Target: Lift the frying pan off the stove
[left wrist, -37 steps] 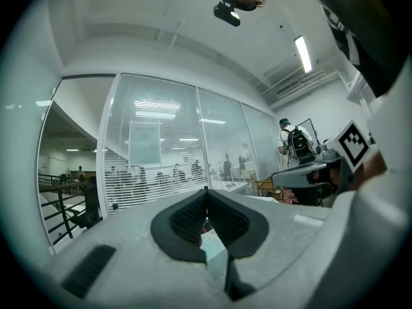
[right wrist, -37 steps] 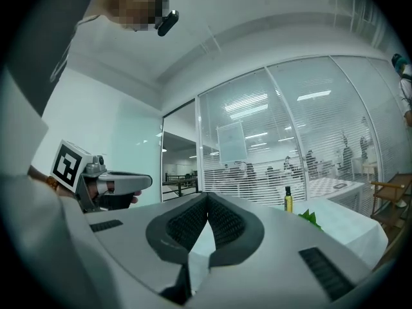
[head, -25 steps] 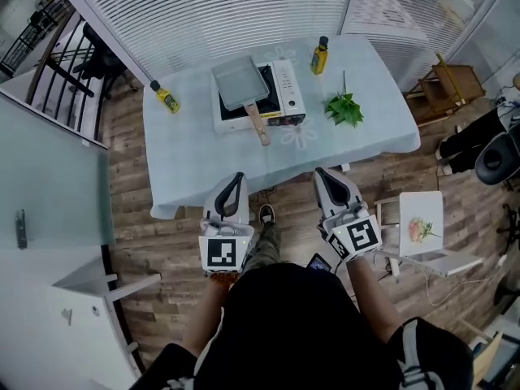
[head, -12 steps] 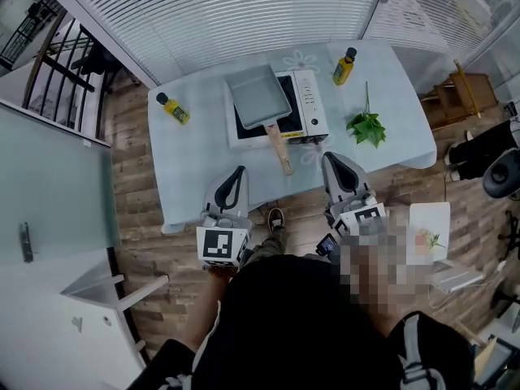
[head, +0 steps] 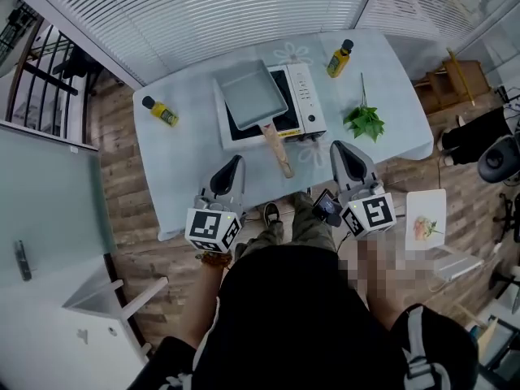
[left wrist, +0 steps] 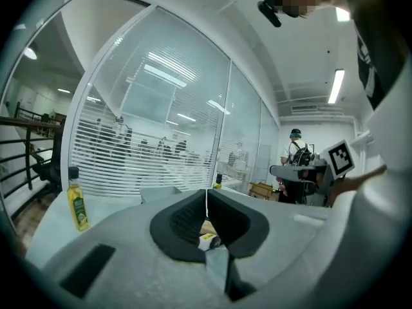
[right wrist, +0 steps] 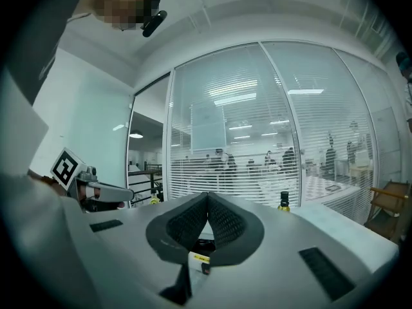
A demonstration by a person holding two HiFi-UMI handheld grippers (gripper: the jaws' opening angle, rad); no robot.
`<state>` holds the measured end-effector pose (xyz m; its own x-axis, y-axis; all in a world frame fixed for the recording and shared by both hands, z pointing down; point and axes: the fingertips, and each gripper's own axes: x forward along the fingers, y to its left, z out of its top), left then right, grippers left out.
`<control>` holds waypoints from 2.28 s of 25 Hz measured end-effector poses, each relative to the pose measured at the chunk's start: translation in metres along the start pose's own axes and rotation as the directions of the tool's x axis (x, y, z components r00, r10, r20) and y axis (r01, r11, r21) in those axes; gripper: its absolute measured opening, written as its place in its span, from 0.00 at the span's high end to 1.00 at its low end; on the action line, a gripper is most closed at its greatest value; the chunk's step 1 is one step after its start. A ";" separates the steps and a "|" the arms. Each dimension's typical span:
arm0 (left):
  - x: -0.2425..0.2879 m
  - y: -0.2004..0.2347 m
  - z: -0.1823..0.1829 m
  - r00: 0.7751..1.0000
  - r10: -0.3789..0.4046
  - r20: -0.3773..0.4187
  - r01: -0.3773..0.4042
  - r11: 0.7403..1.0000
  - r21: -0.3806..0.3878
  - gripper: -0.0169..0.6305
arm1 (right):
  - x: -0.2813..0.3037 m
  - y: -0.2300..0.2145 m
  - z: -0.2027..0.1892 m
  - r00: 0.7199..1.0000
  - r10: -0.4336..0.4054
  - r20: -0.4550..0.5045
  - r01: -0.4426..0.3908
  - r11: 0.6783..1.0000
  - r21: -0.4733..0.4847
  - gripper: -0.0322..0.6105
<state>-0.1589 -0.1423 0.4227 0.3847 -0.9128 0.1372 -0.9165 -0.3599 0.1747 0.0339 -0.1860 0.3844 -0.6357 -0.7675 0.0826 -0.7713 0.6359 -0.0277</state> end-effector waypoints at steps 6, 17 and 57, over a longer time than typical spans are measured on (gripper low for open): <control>0.023 0.013 -0.010 0.999 -0.045 -0.019 0.044 0.998 -0.055 0.94 | 0.015 -0.015 -0.009 1.000 -0.007 -0.014 0.007 1.000 0.005 0.95; 0.056 0.035 -0.039 0.991 -0.127 -0.028 0.103 0.899 -0.426 0.94 | 0.040 -0.039 -0.012 1.000 0.014 -0.024 -0.014 1.000 -0.010 0.95; 0.140 -0.003 -0.123 0.864 -0.504 0.001 0.107 0.182 -0.977 0.53 | 0.030 -0.079 -0.028 0.996 -0.051 -0.068 0.053 0.998 0.026 0.95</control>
<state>-0.0889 -0.2453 0.5616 0.7937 -0.6076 0.0297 -0.0179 0.0255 0.9995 0.0765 -0.2564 0.4169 -0.5919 -0.7917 0.1513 -0.8044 0.5920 -0.0493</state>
